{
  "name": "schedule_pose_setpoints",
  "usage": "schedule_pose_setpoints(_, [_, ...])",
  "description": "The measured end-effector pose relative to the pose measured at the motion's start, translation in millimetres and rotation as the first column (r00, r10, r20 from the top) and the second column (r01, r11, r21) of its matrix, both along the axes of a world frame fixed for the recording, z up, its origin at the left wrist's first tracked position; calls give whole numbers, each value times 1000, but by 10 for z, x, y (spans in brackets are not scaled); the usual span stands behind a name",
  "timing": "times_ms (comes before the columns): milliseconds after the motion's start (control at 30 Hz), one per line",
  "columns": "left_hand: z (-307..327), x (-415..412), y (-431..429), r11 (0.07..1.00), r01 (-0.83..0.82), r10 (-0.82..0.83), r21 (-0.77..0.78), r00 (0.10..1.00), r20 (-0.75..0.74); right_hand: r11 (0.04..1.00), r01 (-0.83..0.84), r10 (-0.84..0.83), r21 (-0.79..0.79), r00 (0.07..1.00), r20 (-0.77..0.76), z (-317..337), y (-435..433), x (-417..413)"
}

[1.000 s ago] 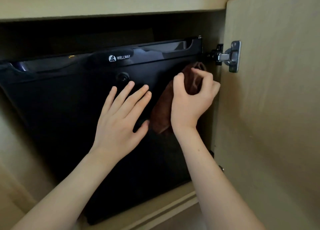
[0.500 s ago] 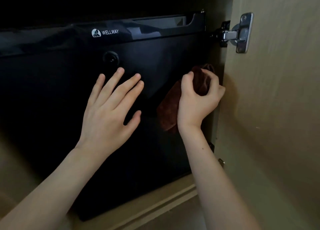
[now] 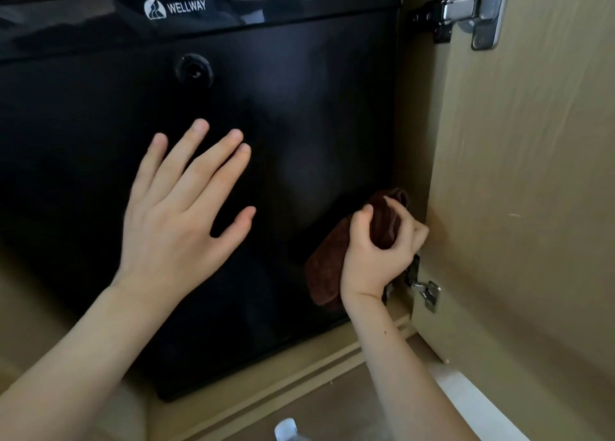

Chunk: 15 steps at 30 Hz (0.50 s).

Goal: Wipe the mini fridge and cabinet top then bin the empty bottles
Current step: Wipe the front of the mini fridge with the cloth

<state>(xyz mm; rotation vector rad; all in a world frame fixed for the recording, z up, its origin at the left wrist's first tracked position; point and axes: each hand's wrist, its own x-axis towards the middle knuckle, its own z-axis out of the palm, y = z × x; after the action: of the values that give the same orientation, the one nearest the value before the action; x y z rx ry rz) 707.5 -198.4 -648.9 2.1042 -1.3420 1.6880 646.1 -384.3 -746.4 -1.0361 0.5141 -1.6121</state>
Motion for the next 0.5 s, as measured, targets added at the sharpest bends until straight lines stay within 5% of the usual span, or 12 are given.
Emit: schedule_pose_setpoints(500, [-402,0,565,990,-92,95,106,995,-30,976,-16,56,218,983,-176,-934,574,73])
